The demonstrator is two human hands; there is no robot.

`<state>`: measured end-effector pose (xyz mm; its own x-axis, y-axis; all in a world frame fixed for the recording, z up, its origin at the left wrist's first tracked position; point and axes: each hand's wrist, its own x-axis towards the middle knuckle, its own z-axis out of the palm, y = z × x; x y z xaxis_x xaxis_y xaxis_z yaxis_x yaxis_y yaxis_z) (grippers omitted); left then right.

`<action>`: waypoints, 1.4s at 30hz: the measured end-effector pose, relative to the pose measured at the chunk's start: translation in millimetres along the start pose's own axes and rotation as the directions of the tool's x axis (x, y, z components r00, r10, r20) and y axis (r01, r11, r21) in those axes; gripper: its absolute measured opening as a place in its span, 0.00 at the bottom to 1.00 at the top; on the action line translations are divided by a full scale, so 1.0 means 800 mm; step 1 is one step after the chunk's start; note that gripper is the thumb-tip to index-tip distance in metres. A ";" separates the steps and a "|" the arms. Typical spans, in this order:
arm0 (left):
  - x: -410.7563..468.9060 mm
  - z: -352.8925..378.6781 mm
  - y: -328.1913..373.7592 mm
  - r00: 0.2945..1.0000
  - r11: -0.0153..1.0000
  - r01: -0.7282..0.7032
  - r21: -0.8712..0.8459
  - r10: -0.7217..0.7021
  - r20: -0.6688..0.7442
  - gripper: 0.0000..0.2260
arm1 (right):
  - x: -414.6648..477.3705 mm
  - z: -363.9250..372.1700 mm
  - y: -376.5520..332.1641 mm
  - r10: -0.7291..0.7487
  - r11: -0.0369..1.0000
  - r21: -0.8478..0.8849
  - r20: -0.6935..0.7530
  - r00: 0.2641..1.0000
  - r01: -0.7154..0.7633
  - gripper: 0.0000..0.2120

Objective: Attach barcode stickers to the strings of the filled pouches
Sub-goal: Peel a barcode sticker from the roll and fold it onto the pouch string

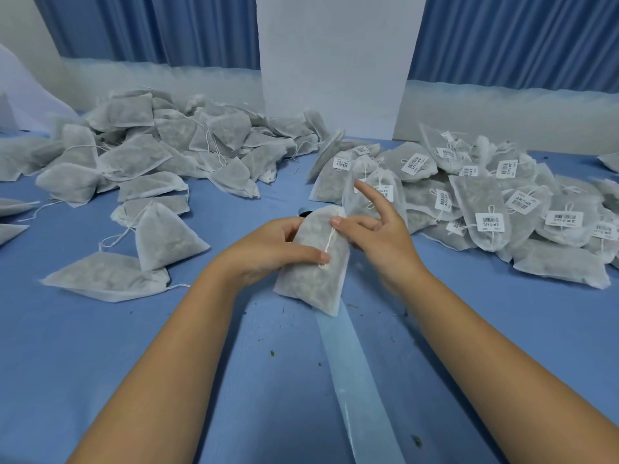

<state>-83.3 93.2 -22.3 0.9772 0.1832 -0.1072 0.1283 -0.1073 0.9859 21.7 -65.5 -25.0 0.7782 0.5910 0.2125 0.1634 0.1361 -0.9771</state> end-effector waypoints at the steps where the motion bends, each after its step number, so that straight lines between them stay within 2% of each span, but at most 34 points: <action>1: 0.000 0.001 0.000 1.000 1.000 0.011 0.025 -0.011 -0.008 0.18 | 0.000 0.000 0.000 0.008 1.000 0.015 -0.021 1.000 -0.007 0.30; 4: 0.001 0.000 0.000 0.998 0.998 0.037 0.054 -0.034 -0.049 0.14 | 0.003 0.000 0.002 0.027 0.999 0.044 -0.050 0.998 -0.025 0.27; 7: 0.000 -0.005 0.000 0.994 0.996 0.050 0.073 -0.043 -0.096 0.17 | 0.005 0.000 -0.001 0.011 0.999 0.031 -0.112 0.994 -0.008 0.16; 10: 0.001 -0.010 -0.002 0.988 0.994 0.062 0.090 -0.048 -0.149 0.12 | 0.004 0.001 -0.004 -0.028 0.999 0.030 -0.142 0.989 0.032 0.07; 14: 0.002 -0.010 -0.003 0.983 0.991 0.083 0.106 -0.064 -0.173 0.10 | 0.003 0.003 -0.007 -0.073 0.997 -0.034 -0.100 0.992 0.070 0.08; 18: 0.001 -0.009 -0.001 0.983 0.991 0.087 0.102 -0.069 -0.168 0.09 | 0.004 0.001 -0.007 -0.026 0.996 -0.087 -0.005 1.000 0.025 0.11; 22: 0.000 -0.007 -0.001 0.989 0.993 0.068 0.091 -0.056 -0.137 0.11 | 0.004 0.004 -0.003 0.063 0.986 -0.161 0.072 0.995 -0.050 0.06; 26: -0.002 -0.005 0.002 0.995 0.995 0.055 0.080 -0.048 -0.082 0.12 | 0.003 0.001 0.001 0.079 0.976 -0.210 0.084 0.993 -0.059 0.01; 33: -0.002 -0.007 0.002 0.999 0.999 0.029 0.040 -0.027 -0.038 0.14 | 0.003 0.003 0.009 -0.087 0.950 -0.290 0.105 0.991 0.114 0.06; 35: 0.000 -0.003 0.003 0.996 0.999 0.036 0.005 -0.035 -0.081 0.14 | 0.002 0.004 0.012 -0.152 0.936 -0.305 0.098 0.984 0.175 0.07; 37: 0.004 0.001 0.003 0.982 0.999 0.034 -0.002 -0.034 -0.184 0.12 | 0.001 0.005 0.013 -0.208 0.908 -0.349 0.105 0.972 0.232 0.12; 40: 0.006 0.005 0.000 0.970 1.000 0.003 -0.018 -0.007 -0.243 0.10 | 0.002 0.006 0.014 -0.150 0.924 -0.346 0.060 0.987 0.162 0.24; 42: 0.007 0.005 0.001 0.971 0.995 -0.010 -0.097 -0.014 -0.238 0.08 | 0.004 0.005 0.012 -0.005 0.973 -0.229 -0.004 1.000 0.004 0.23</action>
<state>-77.4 90.3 -22.9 0.9071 0.4118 -0.0871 0.1017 -0.0138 0.9947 23.0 -59.1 -33.9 0.7799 0.5869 0.2173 0.3011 -0.0475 -0.9524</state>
